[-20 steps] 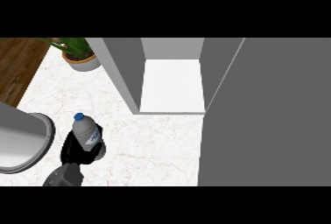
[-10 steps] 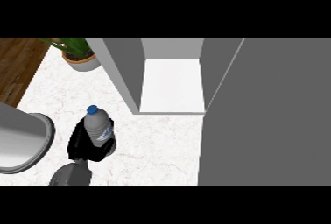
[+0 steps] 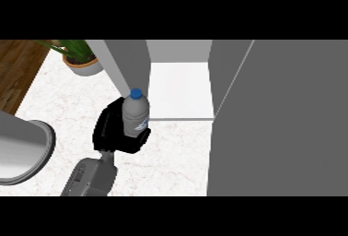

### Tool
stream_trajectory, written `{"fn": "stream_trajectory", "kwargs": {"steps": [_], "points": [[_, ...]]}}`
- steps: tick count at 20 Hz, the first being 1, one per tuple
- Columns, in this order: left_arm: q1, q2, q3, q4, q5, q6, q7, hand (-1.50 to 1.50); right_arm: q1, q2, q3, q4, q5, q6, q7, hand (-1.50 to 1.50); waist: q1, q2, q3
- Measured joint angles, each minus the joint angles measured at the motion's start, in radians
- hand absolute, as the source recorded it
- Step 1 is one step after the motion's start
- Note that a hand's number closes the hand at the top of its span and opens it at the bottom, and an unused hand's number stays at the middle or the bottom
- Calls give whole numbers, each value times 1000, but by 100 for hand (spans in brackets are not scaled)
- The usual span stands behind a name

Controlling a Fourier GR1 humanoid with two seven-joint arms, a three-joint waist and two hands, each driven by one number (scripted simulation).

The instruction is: Pick up the bottled water, place it into the cabinet and close the cabinet

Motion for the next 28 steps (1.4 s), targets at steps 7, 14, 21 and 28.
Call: {"fn": "stream_trajectory", "kwargs": {"steps": [7,14,21,28], "points": [[-123,6,-76,0,-4,192,51,150,-21,-6,-11,15,-21,-5,-4,-150,3,-2,-2],[-186,9,-143,42,-92,348,39,150,-30,-5,2,16,-24,-10,6,-150,-2,-3,-3],[-222,4,-179,88,-147,541,38,150,-71,1,0,49,-25,-9,12,-150,-7,-10,-1],[-251,2,-205,120,-220,703,79,150,-88,-1,-2,62,-31,-1,8,-150,-22,-11,3]]}}
